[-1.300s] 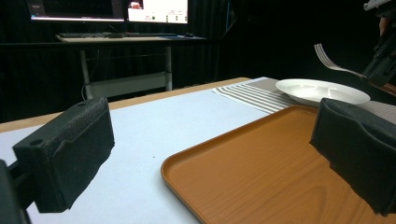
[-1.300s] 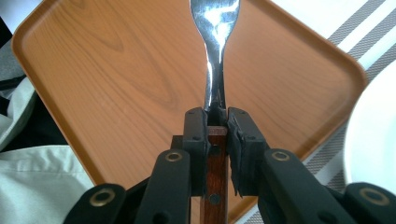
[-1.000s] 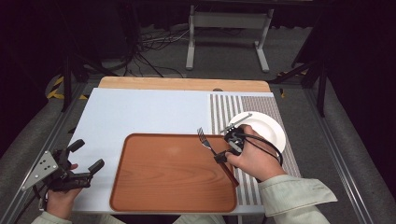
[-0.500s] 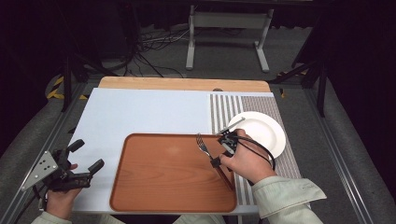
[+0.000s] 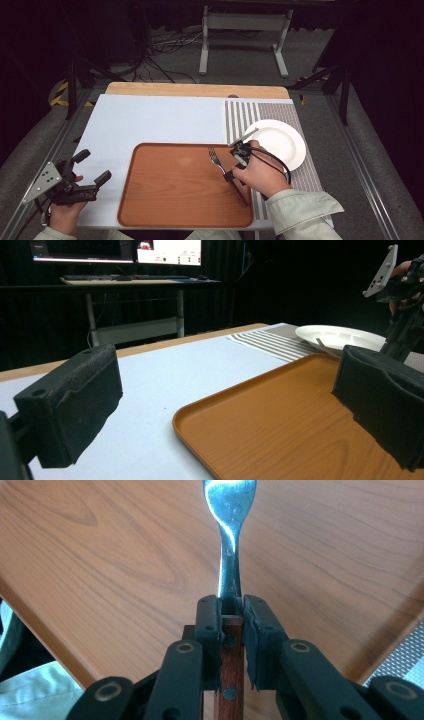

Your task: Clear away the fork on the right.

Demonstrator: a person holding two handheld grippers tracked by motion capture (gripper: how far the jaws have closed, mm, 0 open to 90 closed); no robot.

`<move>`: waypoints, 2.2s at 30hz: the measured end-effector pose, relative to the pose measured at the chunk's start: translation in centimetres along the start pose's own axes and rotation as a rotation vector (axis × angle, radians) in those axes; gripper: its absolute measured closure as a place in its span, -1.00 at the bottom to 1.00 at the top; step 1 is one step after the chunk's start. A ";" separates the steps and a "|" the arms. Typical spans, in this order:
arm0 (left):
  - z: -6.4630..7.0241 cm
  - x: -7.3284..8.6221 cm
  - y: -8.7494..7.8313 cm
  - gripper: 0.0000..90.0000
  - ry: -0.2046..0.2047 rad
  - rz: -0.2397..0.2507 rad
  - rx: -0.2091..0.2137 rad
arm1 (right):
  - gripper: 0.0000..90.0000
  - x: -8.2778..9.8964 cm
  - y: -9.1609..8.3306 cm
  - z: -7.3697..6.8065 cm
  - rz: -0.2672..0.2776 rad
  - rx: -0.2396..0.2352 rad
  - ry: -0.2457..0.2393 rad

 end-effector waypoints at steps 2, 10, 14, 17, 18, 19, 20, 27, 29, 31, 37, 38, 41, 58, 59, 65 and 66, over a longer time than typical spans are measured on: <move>0.0 0.0 0.0 -1.00 0.001 -0.001 -0.001 | 0.75 0.0 0.2 0.0 -0.007 0.001 0.000; 0.0 0.0 0.0 -1.00 0.002 -0.001 -0.002 | 0.74 -0.1 1.0 -0.3 -0.010 0.035 -0.042; 0.0 0.0 0.0 -1.00 0.002 -0.001 -0.002 | 0.74 -0.2 1.4 -0.5 -0.019 0.040 -0.059; 0.0 0.0 0.0 -1.00 0.003 -0.002 -0.003 | 0.74 -0.2 1.6 -0.6 -0.028 0.037 -0.057; 0.0 0.0 0.0 -1.00 0.003 -0.001 -0.003 | 0.74 -0.2 1.7 -0.7 -0.030 0.036 -0.053; 0.0 0.0 0.0 -1.00 0.002 -0.001 -0.002 | 0.74 -0.2 1.8 -0.7 -0.033 0.035 -0.048; 0.0 0.0 0.0 -1.00 0.002 -0.001 -0.002 | 0.74 -0.2 1.8 -0.7 -0.035 0.036 -0.040; 0.0 0.0 0.0 -1.00 0.003 -0.001 -0.003 | 0.74 -0.1 2.2 -0.7 -0.054 0.031 -0.016; 0.0 0.0 0.0 -1.00 0.003 -0.002 -0.003 | 0.74 -0.1 2.3 -0.6 -0.060 0.033 -0.011; 0.0 0.0 0.0 -1.00 0.004 -0.001 -0.003 | 0.74 -0.1 2.4 -0.6 -0.068 0.038 -0.010; 0.0 0.0 0.0 -1.00 0.003 0.000 -0.003 | 0.74 0.0 2.6 -0.6 -0.082 0.036 0.005; 0.0 0.0 0.0 -1.00 0.002 -0.001 -0.001 | 0.74 0.0 2.6 -0.6 -0.083 0.033 0.007; 0.0 0.0 0.0 -1.00 0.002 -0.001 -0.001 | 0.74 0.0 2.7 -0.7 -0.085 0.024 0.007; 0.0 0.0 0.0 -1.00 0.003 0.000 -0.002 | 0.13 -0.3 2.4 -0.6 -0.006 0.016 -0.043; 0.0 0.0 0.0 -1.00 0.002 0.001 -0.002 | 0.00 -0.3 2.4 -0.7 0.007 0.020 -0.059; 0.0 0.0 0.0 -1.00 0.003 0.002 -0.004 | -0.38 -0.6 2.0 -1.1 0.108 0.047 -0.190; 0.0 0.0 0.0 -1.00 0.003 0.002 -0.002 | -0.45 -0.7 1.9 -1.1 0.137 0.055 -0.231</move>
Point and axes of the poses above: each handheld gripper's, and its own axes: y roughly forward along the jaws, x roughly out of its underside, z roughly to its right, the point moved 1 cm from there along y, roughly forward along the jaws, and after that the axes turned 4 degrees about x, right-handed, at the moved point
